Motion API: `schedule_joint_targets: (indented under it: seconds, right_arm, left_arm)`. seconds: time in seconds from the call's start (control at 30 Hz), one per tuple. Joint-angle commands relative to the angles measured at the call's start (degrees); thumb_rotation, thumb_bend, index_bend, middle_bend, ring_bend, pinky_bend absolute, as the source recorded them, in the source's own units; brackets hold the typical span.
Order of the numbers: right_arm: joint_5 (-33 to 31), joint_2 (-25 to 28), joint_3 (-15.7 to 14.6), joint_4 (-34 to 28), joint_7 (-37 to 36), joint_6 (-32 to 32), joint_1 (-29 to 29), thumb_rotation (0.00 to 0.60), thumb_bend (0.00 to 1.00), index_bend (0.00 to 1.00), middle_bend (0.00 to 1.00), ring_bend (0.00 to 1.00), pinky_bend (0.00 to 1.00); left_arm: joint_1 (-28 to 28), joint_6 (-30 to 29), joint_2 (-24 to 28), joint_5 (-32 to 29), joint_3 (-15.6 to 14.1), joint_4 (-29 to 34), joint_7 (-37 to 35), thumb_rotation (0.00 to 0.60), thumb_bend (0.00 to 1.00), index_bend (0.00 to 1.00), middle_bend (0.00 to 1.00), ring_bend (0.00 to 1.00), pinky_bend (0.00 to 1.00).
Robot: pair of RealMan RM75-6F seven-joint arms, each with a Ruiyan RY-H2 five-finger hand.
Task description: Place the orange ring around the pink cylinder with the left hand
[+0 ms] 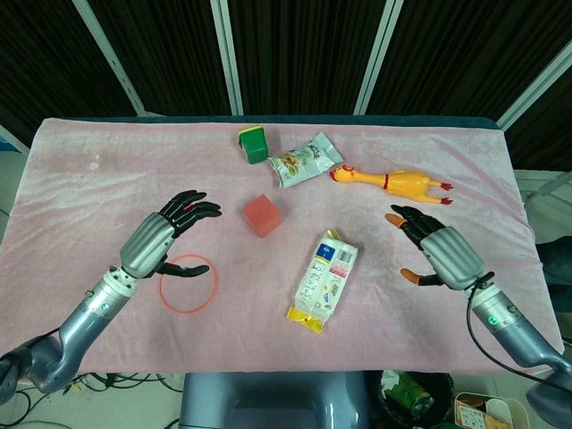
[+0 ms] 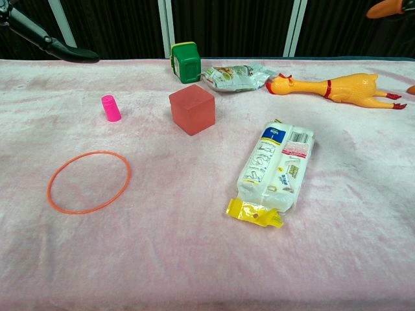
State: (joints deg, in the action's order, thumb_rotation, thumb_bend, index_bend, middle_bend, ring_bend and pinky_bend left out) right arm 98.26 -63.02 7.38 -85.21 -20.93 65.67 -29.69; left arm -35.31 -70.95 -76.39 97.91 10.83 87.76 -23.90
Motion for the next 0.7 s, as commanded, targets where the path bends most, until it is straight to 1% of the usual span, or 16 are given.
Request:
schedule_joint_targets:
  seconds: [0.03, 0.2, 0.37, 0.53, 0.63, 0.7]
  right_arm:
    - [-1.0, -1.6, 0.3, -0.8, 1.4, -2.6, -2.1, 0.6, 0.18, 0.0, 0.0, 0.01, 0.18]
    - [-2.4, -2.2, 0.2, -0.9, 1.3, -4.1, -2.8, 0.6, 0.18, 0.0, 0.0, 0.01, 0.18]
    - [-2.9, -1.4, -0.5, -1.3, 2.2, -4.1, -3.0, 0.6, 0.18, 0.0, 0.0, 0.01, 0.18]
    - [-4.1, -0.8, -1.0, -1.2, 1.9, -4.0, -2.3, 0.6, 0.18, 0.0, 0.0, 0.01, 0.18]
    - [-4.0, -0.6, -1.7, -1.0, 2.1, -2.3, -1.1, 0.6, 0.18, 0.0, 0.0, 0.01, 0.18]
    - [-4.0, -0.6, -2.1, -0.9, 2.6, -1.1, -0.2, 0.6, 0.18, 0.0, 0.0, 0.01, 0.18]
  left_arm:
    - [-1.0, -1.1, -1.6, 1.3, -1.1, -1.4, -1.8, 0.6, 0.12, 0.2, 0.19, 0.05, 0.08]
    - [-0.9, -1.7, -1.8, 1.5, -1.7, -1.9, -1.3, 0.6, 0.12, 0.2, 0.19, 0.05, 0.08]
    - [-0.1, -3.3, -0.6, 0.9, -2.0, -1.9, 1.9, 0.6, 0.12, 0.2, 0.2, 0.05, 0.09]
    - [0.1, -3.3, 0.0, -0.2, -2.1, -2.5, 1.2, 0.6, 0.12, 0.2, 0.2, 0.05, 0.09]
    - [0.2, -2.6, 0.9, 0.1, -3.2, -2.0, 0.5, 0.6, 0.12, 0.2, 0.23, 0.05, 0.06]
    - [0.4, -2.4, 1.9, 0.4, -3.8, -0.9, 2.4, 0.6, 0.12, 0.2, 0.23, 0.05, 0.05]
